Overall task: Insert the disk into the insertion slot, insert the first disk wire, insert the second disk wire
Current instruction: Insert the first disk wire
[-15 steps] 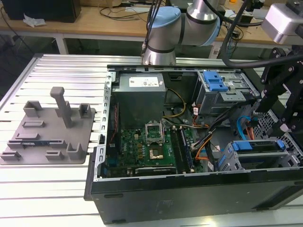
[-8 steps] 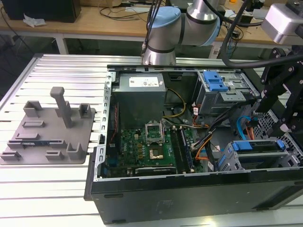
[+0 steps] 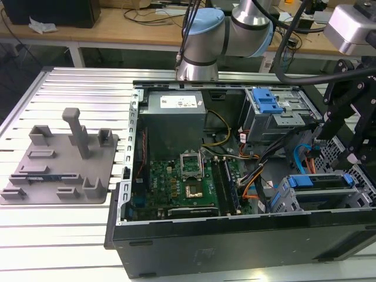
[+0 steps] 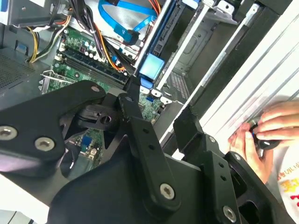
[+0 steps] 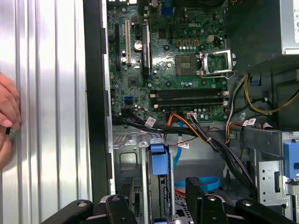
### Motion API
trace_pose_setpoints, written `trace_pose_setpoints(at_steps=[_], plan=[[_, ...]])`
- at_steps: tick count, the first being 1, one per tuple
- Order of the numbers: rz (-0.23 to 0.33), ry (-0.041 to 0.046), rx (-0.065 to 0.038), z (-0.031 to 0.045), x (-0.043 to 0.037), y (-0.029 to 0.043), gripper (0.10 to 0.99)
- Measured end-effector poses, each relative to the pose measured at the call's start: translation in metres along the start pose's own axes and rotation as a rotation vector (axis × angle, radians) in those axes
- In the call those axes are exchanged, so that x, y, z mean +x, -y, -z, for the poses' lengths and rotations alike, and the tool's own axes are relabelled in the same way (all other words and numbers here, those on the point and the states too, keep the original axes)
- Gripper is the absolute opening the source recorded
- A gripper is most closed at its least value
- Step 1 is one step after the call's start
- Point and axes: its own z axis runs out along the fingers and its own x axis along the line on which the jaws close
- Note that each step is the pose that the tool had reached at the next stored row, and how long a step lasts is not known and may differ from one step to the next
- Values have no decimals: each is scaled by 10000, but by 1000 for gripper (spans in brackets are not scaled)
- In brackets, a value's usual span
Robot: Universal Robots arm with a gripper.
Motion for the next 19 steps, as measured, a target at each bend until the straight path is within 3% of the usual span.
trace_pose_setpoints(at_steps=[4, 6, 7, 8, 12, 13, 14, 15, 16, 17, 19], plan=[[-1, -94, 1, -7, -184, -2, 561], [-6, -407, 3, -11, -284, -3, 561], [-10, -728, 13, -15, -348, -3, 561], [-14, -864, 82, -16, -376, -4, 561], [-179, -912, 546, -17, -398, -3, 561], [-330, -912, 597, -23, -397, -2, 561], [-417, -1022, 611, -29, -399, -2, 561], [-419, -1244, 619, -34, -424, -3, 561], [-417, -1411, 624, -38, -458, -4, 561], [-412, -1648, 631, -41, -507, -4, 561], [-407, -1978, 641, -51, -603, -5, 561]])
